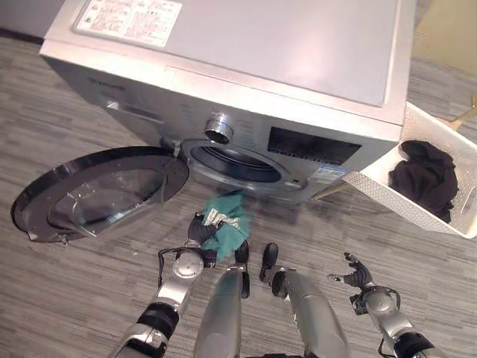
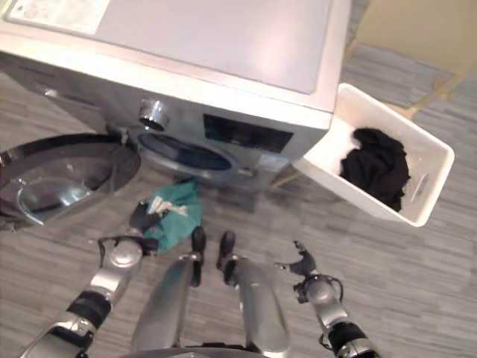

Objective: Grab the laundry basket,head to the washer,open it,put in the laundry and shut it.

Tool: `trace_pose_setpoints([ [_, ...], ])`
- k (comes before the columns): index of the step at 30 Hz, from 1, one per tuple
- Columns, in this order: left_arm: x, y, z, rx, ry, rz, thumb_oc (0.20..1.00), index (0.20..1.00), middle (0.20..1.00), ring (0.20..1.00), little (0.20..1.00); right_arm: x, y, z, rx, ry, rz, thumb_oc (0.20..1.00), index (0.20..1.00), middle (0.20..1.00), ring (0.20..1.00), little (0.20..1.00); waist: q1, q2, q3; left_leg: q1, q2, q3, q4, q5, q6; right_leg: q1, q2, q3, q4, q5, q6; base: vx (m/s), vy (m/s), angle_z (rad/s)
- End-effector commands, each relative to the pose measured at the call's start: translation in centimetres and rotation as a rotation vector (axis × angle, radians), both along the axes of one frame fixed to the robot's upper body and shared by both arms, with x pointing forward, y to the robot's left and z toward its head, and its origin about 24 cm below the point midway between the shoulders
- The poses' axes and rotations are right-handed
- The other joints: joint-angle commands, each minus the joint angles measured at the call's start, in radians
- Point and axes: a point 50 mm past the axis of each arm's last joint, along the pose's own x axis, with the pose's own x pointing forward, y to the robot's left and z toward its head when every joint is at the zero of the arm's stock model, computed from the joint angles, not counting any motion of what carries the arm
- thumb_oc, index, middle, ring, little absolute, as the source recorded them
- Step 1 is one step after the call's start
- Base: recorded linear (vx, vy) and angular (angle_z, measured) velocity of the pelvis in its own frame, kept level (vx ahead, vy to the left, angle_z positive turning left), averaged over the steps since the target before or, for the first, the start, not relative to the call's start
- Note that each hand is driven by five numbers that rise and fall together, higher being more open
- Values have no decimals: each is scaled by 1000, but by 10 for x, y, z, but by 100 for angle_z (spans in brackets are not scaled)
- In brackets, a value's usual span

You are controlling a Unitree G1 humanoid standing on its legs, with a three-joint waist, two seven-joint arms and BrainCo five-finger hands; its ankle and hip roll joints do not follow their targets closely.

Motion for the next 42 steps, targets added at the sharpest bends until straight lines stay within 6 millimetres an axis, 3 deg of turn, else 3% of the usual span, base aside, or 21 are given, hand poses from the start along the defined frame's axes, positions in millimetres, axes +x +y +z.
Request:
trace_pose_setpoints([
  [1, 6, 4, 21, 55, -117, -13, 200, 200, 200, 200, 200, -15, -8, -3, 13, -1, -31, 1000, 1000, 1000, 1000, 1000, -2, -17, -73, -54, 49, 19, 76, -18, -28, -18, -64, 120, 56, -75, 104, 25, 18, 10],
  [8, 41, -2, 74, 34, -310, 44, 200, 200, 200, 200, 200, -4, 2, 8, 38, -80, -16, 1000, 1000, 1000, 1000, 1000, -21, -24, -59, -238, 85, 35, 308, -105, -9, -202, -101, 106, 293, -160, 81, 26, 26, 4],
  [9, 51, -7, 91, -6, -372, 75, 200, 200, 200, 200, 200, -1, 6, 11, 52, -102, -14, 1000, 1000, 1000, 1000, 1000, -34, -26, -56, -301, 93, 36, 377, -130, -6, -267, -108, 109, 363, -179, 74, 39, 14, 0],
  [10, 51, -7, 91, -7, -372, 75, 200, 200, 200, 200, 200, -1, 6, 11, 52, -103, -14, 1000, 1000, 1000, 1000, 1000, -34, -26, -59, -307, 93, 35, 381, -132, -6, -273, -108, 109, 367, -181, 74, 0, 0, 0],
  [12, 64, -12, 115, -24, -448, 104, 200, 200, 200, 200, 200, 6, 11, 15, 58, -133, -3, 1000, 1000, 1000, 1000, 1000, -49, -27, -60, -372, 100, 39, 440, -155, -1, -339, -112, 118, 420, -205, 61, -1, 3, -5],
  [13, 75, -15, 144, -27, -531, 117, 200, 200, 200, 200, 200, 12, 15, 21, 68, -170, 10, 1000, 1000, 1000, 1000, 1000, -64, -27, -64, -436, 106, 40, 493, -172, 3, -399, -116, 125, 460, -222, 53, -11, -3, -12],
  [16, 88, -21, 188, 15, -650, 111, 200, 200, 200, 200, 200, 19, 21, 32, 78, -226, 48, 1000, 1000, 1000, 1000, 1000, -92, -20, -68, -532, 115, 40, 575, -198, 12, -495, -116, 144, 533, -244, 44, -2, 21, -16],
  [17, 92, -21, 223, 107, -757, 115, 200, 200, 200, 200, 200, 24, 23, 39, 81, -265, 74, 1000, 1000, 1000, 1000, 1000, -107, -11, -72, -593, 129, 39, 630, -222, 23, -557, -115, 160, 585, -257, 41, 14, 55, -24],
  [18, 92, -21, 223, 108, -758, 114, 200, 200, 200, 200, 200, 24, 23, 40, 81, -266, 74, 1000, 1000, 1000, 1000, 1000, -106, -12, -73, -598, 130, 39, 634, -224, 23, -563, -115, 161, 588, -258, 41, 14, 68, -27],
  [19, 95, -18, 262, 199, -867, 161, 200, 200, 200, 200, 200, 29, 23, 46, 83, -297, 91, 1000, 1000, 1000, 1000, 1000, -124, -6, -73, -646, 138, 35, 679, -240, 35, -610, -110, 175, 624, -265, 41, 13, 26, -19],
  [20, 95, -19, 263, 200, -870, 160, 200, 200, 200, 200, 200, 29, 23, 47, 84, -299, 89, 1000, 1000, 1000, 1000, 1000, -122, -6, -74, -653, 139, 35, 684, -243, 36, -618, -109, 176, 629, -267, 41, 12, 49, -25],
  [22, 94, -18, 300, 283, -977, 206, 200, 200, 200, 200, 200, 33, 23, 53, 80, -330, 111, 1000, 1000, 1000, 1000, 1000, -139, 1, -75, -689, 147, 32, 719, -258, 46, -655, -105, 187, 657, -272, 42, 27, 62, -24],
  [23, 88, -22, 337, 339, -1096, 250, 200, 200, 200, 200, 200, 35, 22, 59, 84, -362, 123, 1000, 1000, 1000, 1000, 1000, -153, 10, -77, -718, 150, 30, 743, -268, 53, -684, -101, 193, 678, -276, 43, 46, 72, -16],
  [25, 82, -21, 358, 415, -1165, 281, 200, 200, 200, 200, 200, 35, 20, 65, 89, -386, 132, 1000, 1000, 1000, 1000, 1000, -164, 17, -78, -736, 151, 33, 758, -276, 60, -706, -92, 200, 693, -277, 45, 34, 68, -13],
  [26, 84, -17, 366, 488, -1156, 296, 796, 796, 796, 796, 796, 36, 18, 68, 95, -401, 134, 1000, 1000, 1000, 1000, 1000, -170, 22, -79, -754, 151, 34, 771, -278, 65, -723, -89, 207, 700, -274, 46, 7, 60, -16],
  [27, 85, -15, 369, 510, -1148, 297, 950, 950, 950, 950, 950, 36, 18, 69, 96, -405, 138, 1000, 1000, 1000, 1000, 1000, -173, 26, -78, -759, 150, 34, 775, -276, 66, -728, -88, 209, 703, -271, 47, 1, 41, -16],
  [28, 87, -12, 369, 559, -1133, 298, 1000, 1000, 1000, 1000, 1000, 37, 16, 69, 91, -401, 141, 1000, 1000, 1000, 1000, 1000, -174, 28, -77, -765, 149, 35, 781, -275, 66, -735, -87, 210, 711, -269, 47, -1, 19, -9],
  [33, 104, 4, 339, 678, -944, 259, 1000, 1000, 1000, 1000, 1000, 37, 12, 70, 78, -399, 155, 1000, 1000, 1000, 1000, 1000, -175, 35, -83, -775, 142, 37, 790, -270, 67, -750, -89, 213, 727, -272, 41, 2, 6, -1],
  [36, 118, 11, 302, 758, -727, 155, 1000, 1000, 1000, 1000, 1000, 36, 8, 67, 53, -368, 165, 1000, 1000, 1000, 1000, 1000, -170, 41, -92, -780, 134, 31, 787, -260, 60, -757, -94, 211, 737, -279, 36, -7, -7, 1],
  [39, 121, 9, 279, 730, -648, 86, 1000, 1000, 1000, 1000, 1000, 34, 8, 64, 50, -345, 173, 1000, 1000, 1000, 1000, 1000, -162, 42, -98, -768, 133, 31, 775, -253, 54, -746, -95, 210, 732, -278, 33, -26, -33, 4],
  [42, 121, 6, 236, 587, -551, 38, 1000, 1000, 1000, 1000, 1000, 30, 11, 55, 64, -296, 170, 1000, 1000, 1000, 1000, 1000, -143, 34, -108, -711, 130, 23, 707, -230, 38, -689, -103, 193, 678, -263, 37, -48, -57, 7],
])
